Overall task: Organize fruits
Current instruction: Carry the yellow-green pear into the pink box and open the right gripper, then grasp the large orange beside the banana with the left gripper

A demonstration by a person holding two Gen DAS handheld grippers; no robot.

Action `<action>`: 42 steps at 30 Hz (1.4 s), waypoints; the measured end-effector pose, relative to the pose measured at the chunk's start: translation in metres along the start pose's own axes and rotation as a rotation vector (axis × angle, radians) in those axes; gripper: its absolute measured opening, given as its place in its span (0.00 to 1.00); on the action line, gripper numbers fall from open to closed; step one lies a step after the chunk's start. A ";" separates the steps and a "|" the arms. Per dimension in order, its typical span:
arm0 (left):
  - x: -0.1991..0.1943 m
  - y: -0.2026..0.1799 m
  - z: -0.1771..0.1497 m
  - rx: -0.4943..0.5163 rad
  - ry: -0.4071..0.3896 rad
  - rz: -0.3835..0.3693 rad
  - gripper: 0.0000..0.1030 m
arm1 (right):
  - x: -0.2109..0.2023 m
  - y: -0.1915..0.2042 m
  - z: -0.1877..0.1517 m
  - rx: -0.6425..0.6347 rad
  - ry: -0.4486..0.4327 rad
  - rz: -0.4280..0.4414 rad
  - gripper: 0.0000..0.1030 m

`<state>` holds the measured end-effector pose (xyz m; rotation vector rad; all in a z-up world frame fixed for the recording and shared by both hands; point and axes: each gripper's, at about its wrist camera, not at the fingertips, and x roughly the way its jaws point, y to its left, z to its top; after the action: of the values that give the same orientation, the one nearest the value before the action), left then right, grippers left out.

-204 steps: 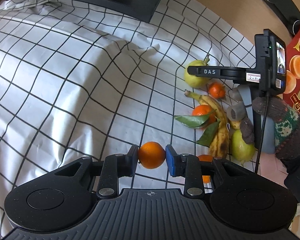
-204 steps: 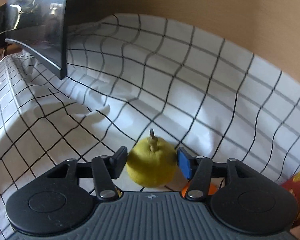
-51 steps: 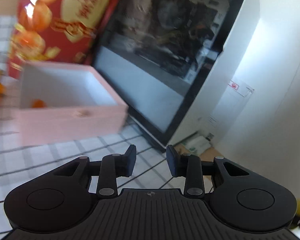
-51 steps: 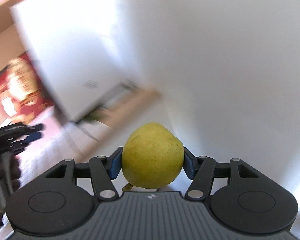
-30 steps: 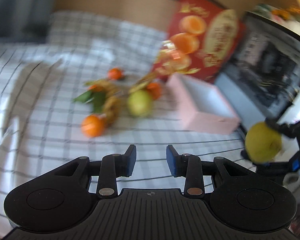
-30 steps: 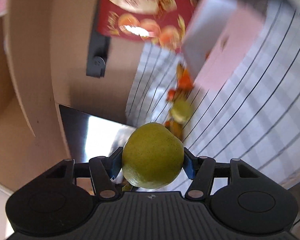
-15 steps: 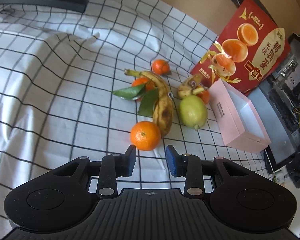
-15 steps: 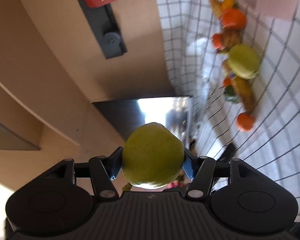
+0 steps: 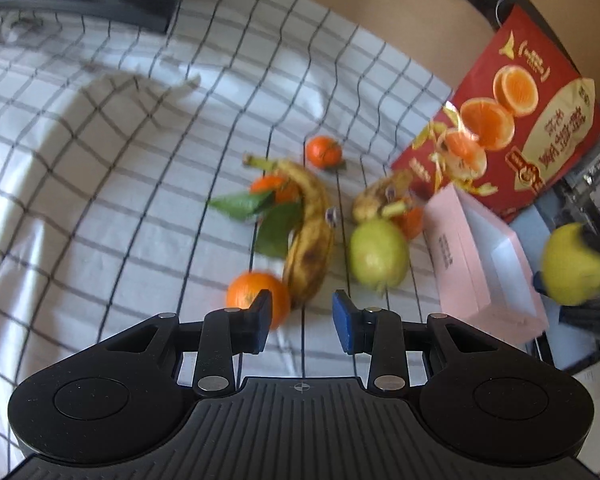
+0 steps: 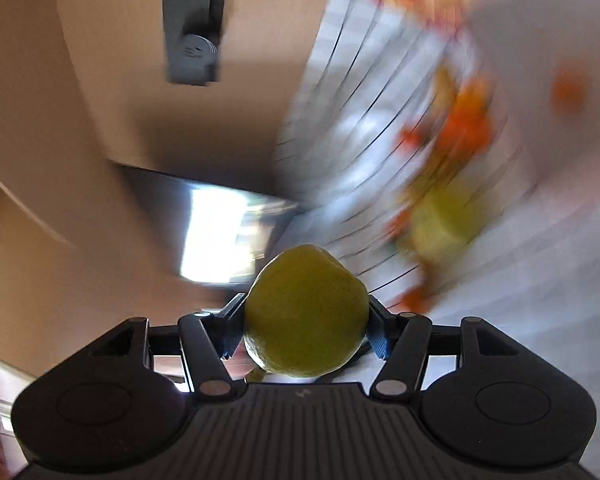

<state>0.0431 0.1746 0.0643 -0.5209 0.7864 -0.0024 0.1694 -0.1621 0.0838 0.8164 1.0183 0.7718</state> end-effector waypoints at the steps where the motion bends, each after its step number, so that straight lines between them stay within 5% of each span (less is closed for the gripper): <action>1: -0.001 -0.002 0.003 -0.002 -0.010 0.003 0.36 | -0.002 0.008 0.008 -0.093 -0.031 -0.111 0.59; 5: 0.000 -0.013 0.009 0.019 -0.025 0.013 0.36 | 0.002 0.016 0.033 -0.354 -0.120 -0.530 0.59; 7: 0.000 -0.017 0.007 0.026 -0.023 0.013 0.36 | 0.003 0.001 0.043 -0.367 -0.122 -0.636 0.59; 14: 0.019 -0.034 0.001 0.071 0.032 0.027 0.36 | 0.010 -0.078 0.057 -0.070 0.015 -0.516 0.60; 21: 0.032 -0.057 -0.004 0.148 0.073 0.022 0.36 | 0.000 -0.077 0.052 -0.061 -0.024 -0.402 0.65; 24: 0.035 -0.065 -0.006 0.185 0.084 0.026 0.36 | -0.015 -0.061 0.049 -0.118 -0.083 -0.405 0.65; 35: 0.028 -0.061 -0.006 0.266 0.044 0.123 0.36 | -0.006 0.020 0.001 -0.601 -0.199 -0.756 0.69; 42: 0.019 -0.041 -0.005 0.290 0.004 0.225 0.36 | 0.028 0.054 -0.063 -0.781 -0.157 -0.720 0.74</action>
<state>0.0607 0.1329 0.0667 -0.1563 0.8291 0.0888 0.1105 -0.0989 0.0999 -0.1728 0.6979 0.4029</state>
